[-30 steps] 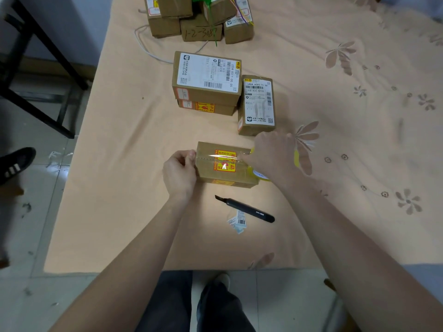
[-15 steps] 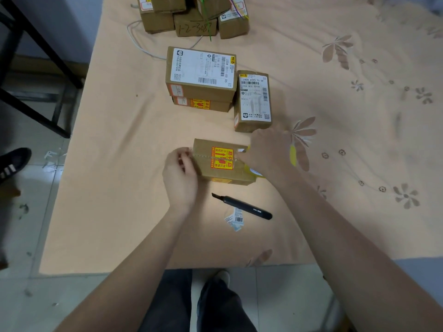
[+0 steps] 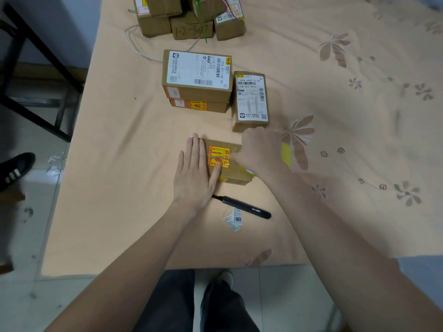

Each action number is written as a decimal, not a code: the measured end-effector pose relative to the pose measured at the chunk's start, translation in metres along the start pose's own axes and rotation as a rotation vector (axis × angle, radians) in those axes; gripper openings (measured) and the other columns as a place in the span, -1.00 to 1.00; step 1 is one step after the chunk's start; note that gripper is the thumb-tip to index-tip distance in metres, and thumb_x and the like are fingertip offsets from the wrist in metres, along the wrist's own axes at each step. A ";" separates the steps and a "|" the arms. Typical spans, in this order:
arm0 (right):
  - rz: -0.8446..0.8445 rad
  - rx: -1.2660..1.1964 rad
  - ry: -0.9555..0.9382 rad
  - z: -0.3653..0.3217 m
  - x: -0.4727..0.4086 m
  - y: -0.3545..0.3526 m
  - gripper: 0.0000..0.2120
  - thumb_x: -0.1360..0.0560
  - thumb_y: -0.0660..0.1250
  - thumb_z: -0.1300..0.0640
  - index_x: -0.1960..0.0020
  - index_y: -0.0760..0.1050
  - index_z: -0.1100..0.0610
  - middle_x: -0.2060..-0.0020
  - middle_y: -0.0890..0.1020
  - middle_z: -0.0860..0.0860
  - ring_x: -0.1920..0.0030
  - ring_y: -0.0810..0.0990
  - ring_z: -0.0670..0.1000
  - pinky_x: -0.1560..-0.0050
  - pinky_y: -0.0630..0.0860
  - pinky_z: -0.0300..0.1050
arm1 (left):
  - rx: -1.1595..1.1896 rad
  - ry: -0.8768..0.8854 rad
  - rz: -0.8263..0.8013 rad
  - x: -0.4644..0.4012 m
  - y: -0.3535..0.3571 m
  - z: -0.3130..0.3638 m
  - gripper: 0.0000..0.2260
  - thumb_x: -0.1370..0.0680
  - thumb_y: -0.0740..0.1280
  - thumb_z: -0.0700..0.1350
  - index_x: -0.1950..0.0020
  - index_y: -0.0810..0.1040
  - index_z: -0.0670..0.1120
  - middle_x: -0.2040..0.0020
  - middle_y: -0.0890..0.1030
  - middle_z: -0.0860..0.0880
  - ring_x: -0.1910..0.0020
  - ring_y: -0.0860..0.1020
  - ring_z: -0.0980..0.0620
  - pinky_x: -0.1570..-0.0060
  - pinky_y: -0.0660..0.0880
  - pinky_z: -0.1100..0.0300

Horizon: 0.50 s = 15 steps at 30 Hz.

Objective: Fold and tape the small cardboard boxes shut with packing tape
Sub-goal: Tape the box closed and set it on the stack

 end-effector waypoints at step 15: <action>-0.120 -0.204 0.027 0.006 -0.003 -0.002 -0.63 -0.53 0.12 -0.05 0.30 0.39 0.18 0.26 0.50 0.15 0.11 0.50 0.20 0.18 0.30 -0.09 | -0.125 0.155 -0.042 -0.002 0.001 0.011 -0.29 -0.57 -0.08 0.25 -0.54 -0.18 -0.17 -0.56 -0.19 -0.13 -0.53 -0.22 -0.04 -0.45 -0.23 0.13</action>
Point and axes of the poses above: each hand's wrist, its own x-axis away from the middle knuckle, its own y-axis out of the palm, z = x × y, the point moved 10 cm from there along -x, towards the middle knuckle
